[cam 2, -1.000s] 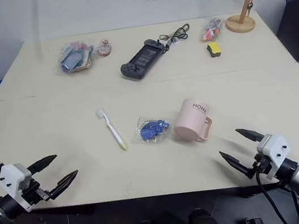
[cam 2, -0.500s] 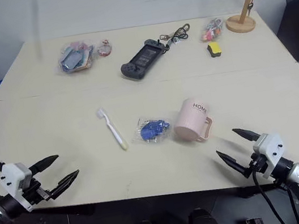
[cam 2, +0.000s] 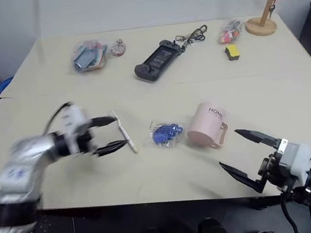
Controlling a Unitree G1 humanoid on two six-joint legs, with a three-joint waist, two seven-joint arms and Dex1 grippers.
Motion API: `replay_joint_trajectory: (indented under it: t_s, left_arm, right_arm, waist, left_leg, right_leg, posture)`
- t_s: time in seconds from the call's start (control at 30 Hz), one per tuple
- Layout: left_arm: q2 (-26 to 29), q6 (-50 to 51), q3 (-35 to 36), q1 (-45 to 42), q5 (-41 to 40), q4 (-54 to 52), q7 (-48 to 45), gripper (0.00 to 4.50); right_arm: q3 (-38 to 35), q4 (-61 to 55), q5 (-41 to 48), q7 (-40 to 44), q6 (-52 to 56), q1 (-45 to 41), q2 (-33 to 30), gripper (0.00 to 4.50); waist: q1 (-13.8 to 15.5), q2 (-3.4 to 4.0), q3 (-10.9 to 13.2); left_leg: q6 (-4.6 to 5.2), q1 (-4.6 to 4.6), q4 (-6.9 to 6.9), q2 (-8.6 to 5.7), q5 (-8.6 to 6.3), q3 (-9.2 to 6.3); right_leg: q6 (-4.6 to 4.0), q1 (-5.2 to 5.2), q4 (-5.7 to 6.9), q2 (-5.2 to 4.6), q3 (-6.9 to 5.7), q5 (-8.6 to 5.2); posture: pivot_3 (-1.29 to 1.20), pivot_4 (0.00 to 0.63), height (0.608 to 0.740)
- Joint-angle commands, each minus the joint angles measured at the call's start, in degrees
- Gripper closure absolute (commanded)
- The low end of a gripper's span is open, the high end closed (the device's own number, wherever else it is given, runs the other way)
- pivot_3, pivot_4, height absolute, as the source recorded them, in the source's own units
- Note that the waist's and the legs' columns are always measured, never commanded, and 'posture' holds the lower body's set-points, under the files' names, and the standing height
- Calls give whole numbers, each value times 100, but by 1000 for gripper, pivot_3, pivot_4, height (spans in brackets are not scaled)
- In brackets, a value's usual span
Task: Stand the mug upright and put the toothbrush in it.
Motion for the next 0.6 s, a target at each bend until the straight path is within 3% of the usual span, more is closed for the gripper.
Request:
replay_joint_trajectory:
  t_s: [0.03, 0.17, 0.27, 0.4, 0.47, 0.6]
  left_arm:
    - [-500, -273, -350, -576, 381, 941, -19, 0]
    - [-835, -480, -714, -926, 749, 1575, -222, 0]
    - [-1056, -580, -1115, -1137, 1164, 1960, -307, 552]
    - [-1119, -316, -1234, -1167, 1308, 1940, -452, 1692]
    - [-1181, -401, -1097, -1166, 1309, 1970, -320, 1810]
    - [-1365, -696, -80, -1026, 479, 1614, -137, 1810]
  right_arm:
    - [-175, -97, 24, -119, -170, 92, 92, 7]
    - [-215, -125, 25, -211, -207, 219, 139, 7]
    - [-239, -140, -53, -337, -275, 342, 243, 0]
    - [-183, -34, -111, -381, -340, 285, 298, 0]
    - [-117, 61, -143, -374, -358, 172, 308, 0]
    - [89, 243, -106, -306, -316, -193, 298, 0]
  waist:
    - [-103, -4, 2]
    - [-235, -7, 5]
    - [-230, -7, 5]
    - [-209, -7, 4]
    - [-204, -6, 4]
    - [-162, -7, 5]
  left_leg:
    - [7, 1, 1, -5, -5, -2]
    - [12, 1, 8, -6, -8, -5]
    - [9, 5, 13, -6, -6, -17]
    - [6, 3, 19, -8, -4, -29]
    - [6, 3, 20, -9, -4, -29]
    - [5, 1, 27, -8, -4, -32]
  right_leg:
    - [4, 0, 2, 2, 10, 2]
    - [8, -5, 0, -2, 19, 4]
    - [8, -5, -8, -4, 18, 3]
    - [8, -3, 0, -5, 28, 3]
    - [8, -3, 0, -6, 28, 3]
    - [8, -4, 2, -8, 28, 3]
  posture:
    - [0, 150, 740]
    - [0, 150, 740]
    - [0, 150, 740]
    - [0, 150, 740]
    - [0, 150, 740]
    - [0, 150, 740]
